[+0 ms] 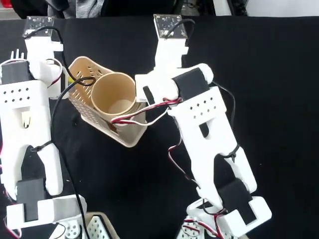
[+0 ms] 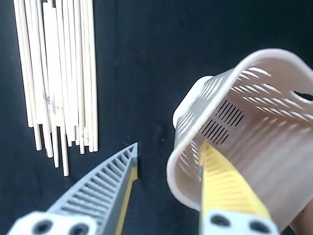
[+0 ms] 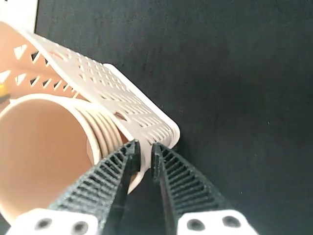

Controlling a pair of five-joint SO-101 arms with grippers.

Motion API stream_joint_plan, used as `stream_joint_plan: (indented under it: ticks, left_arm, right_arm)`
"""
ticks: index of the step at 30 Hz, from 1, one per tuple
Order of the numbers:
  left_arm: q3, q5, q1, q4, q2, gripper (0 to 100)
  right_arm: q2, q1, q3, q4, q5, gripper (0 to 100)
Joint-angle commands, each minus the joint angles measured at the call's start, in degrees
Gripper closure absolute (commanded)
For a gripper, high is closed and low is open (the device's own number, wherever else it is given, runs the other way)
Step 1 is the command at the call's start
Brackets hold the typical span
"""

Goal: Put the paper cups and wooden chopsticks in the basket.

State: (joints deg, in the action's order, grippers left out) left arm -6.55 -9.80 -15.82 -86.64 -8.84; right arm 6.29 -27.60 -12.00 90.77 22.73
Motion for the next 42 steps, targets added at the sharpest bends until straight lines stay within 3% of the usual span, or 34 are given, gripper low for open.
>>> stream_joint_plan:
  ticks: [1,16,27,29,33,42]
  left_arm:
    - [-2.86,-0.26,-0.31,0.53,-2.02,80]
    - [-2.51,-0.26,2.07,1.76,-2.11,80]
    - [-2.24,-0.26,2.07,1.05,-2.2,80]
    - [-2.95,-0.26,2.15,-1.05,-2.2,83]
    - [-7.43,-0.26,3.47,-4.75,-2.2,97]
    - [-18.24,8.09,14.29,-14.15,-2.2,97]
  right_arm:
    - [-1.36,0.26,2.59,1.85,0.62,94.3]
    - [-3.74,-1.67,11.74,-2.2,0.0,94.4]
    - [-3.38,0.62,7.78,-1.67,-2.64,98.7]
    - [-3.56,2.64,4.88,-1.67,-2.64,98.7]
    - [-3.82,6.07,0.92,-1.58,-2.46,98.7]
    - [-3.82,7.21,-3.74,-1.67,-2.2,98.7]
